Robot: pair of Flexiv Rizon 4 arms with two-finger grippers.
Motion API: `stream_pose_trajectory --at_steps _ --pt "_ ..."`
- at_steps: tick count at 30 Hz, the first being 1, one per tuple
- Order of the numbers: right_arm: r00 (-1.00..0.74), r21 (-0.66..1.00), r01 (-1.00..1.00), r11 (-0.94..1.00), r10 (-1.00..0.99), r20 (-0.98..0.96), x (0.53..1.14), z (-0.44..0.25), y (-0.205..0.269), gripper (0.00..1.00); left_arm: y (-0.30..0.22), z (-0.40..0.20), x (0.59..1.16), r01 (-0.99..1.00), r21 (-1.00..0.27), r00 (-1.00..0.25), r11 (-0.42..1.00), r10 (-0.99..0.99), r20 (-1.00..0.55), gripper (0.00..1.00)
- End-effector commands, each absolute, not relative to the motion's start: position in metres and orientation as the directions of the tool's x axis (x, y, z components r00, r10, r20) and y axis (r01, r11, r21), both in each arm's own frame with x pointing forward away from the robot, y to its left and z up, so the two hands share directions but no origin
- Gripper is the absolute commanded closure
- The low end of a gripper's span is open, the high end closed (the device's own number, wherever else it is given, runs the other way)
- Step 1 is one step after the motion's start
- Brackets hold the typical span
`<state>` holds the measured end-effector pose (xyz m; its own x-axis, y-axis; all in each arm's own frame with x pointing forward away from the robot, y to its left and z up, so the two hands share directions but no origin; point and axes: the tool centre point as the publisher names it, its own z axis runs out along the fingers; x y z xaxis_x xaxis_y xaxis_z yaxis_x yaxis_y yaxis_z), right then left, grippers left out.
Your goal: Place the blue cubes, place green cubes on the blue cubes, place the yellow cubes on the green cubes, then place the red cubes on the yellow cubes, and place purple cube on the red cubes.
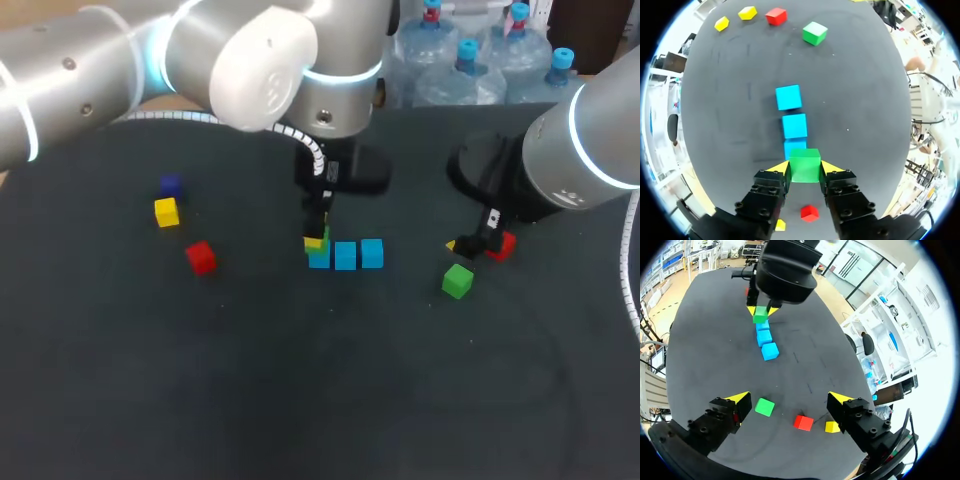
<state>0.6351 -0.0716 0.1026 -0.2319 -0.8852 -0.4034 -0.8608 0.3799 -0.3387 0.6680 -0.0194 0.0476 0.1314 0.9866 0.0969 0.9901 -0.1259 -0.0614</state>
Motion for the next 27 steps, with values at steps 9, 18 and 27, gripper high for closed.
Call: stream_pose_trajectory --at_steps 9,18,27 --pt "-0.232 -0.348 -0.855 0.385 -0.883 -0.408 0.633 0.101 -0.072 0.0 -0.022 0.043 0.673 0.997 -0.044 0.07 -0.067 0.994 0.086 1.0" --pt "-0.232 -0.348 -0.855 0.385 -0.883 -0.408 0.633 0.101 -0.072 0.0 -0.029 0.038 0.673 0.995 -0.049 0.089 -0.086 0.993 0.072 1.0" --pt "-0.232 -0.348 -0.855 0.385 -0.883 -0.408 0.633 0.101 -0.072 0.0 -0.033 0.033 0.676 0.995 -0.046 0.09 -0.087 0.993 0.071 1.0"
